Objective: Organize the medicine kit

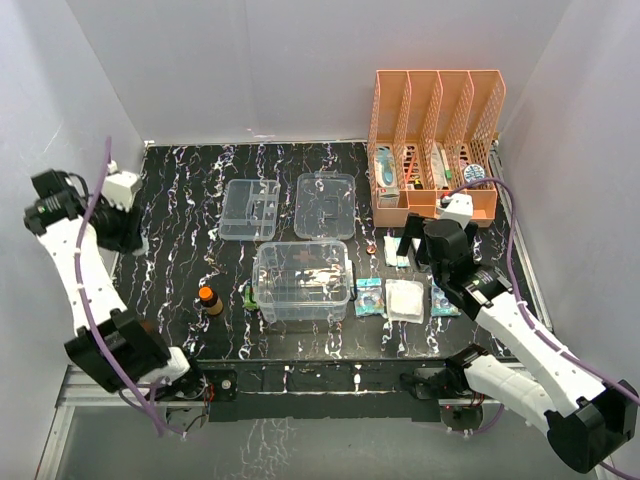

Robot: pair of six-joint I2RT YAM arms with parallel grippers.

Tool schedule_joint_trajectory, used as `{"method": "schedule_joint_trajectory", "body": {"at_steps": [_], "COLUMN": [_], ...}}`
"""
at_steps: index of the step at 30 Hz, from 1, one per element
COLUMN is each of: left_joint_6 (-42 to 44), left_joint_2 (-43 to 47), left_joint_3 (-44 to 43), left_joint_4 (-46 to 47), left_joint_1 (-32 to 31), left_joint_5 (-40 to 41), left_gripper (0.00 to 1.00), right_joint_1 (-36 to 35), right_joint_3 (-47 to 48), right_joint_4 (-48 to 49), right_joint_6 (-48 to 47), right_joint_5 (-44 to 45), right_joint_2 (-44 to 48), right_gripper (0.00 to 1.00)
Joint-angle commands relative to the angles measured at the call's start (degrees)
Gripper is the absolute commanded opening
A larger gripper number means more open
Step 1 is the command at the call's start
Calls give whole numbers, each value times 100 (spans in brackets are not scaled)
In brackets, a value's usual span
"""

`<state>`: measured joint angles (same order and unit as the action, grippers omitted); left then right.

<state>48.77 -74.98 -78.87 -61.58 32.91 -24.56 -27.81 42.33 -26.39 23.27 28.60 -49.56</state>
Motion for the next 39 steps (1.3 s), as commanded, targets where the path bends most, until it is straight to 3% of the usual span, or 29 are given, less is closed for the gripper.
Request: {"method": "schedule_joint_trajectory", "body": {"at_steps": [1, 8, 16, 25, 30, 39], "left_joint_6": [353, -404, -1219, -1527, -1514, -1484], "left_joint_2": [-922, -1408, -2419, -3618, -3867, -3852], "left_joint_3": [-1532, -2633, -3827, -4640, -4539, -4172], "left_joint_4": [-1432, -1405, -1687, -2094, -2095, -2101], "left_joint_1": [-221, -1971, -3940, -6399, -7012, -7845], "left_joint_5": [-328, 796, 1280, 2963, 3671, 4238], "left_gripper": [0, 0, 0, 0, 0, 0], "right_joint_1": [-33, -47, -48, -49, -49, -48], "right_joint_3": [-190, -356, -190, -197, -176, -187], "right_joint_4": [247, 307, 190, -178, -330, -423], "right_joint_6": [157, 213, 205, 242, 332, 527], "right_joint_5": [102, 54, 168, 547, 650, 690], "right_joint_2": [243, 385, 340, 717, 956, 880], "right_gripper": [98, 98, 98, 98, 98, 98]}}
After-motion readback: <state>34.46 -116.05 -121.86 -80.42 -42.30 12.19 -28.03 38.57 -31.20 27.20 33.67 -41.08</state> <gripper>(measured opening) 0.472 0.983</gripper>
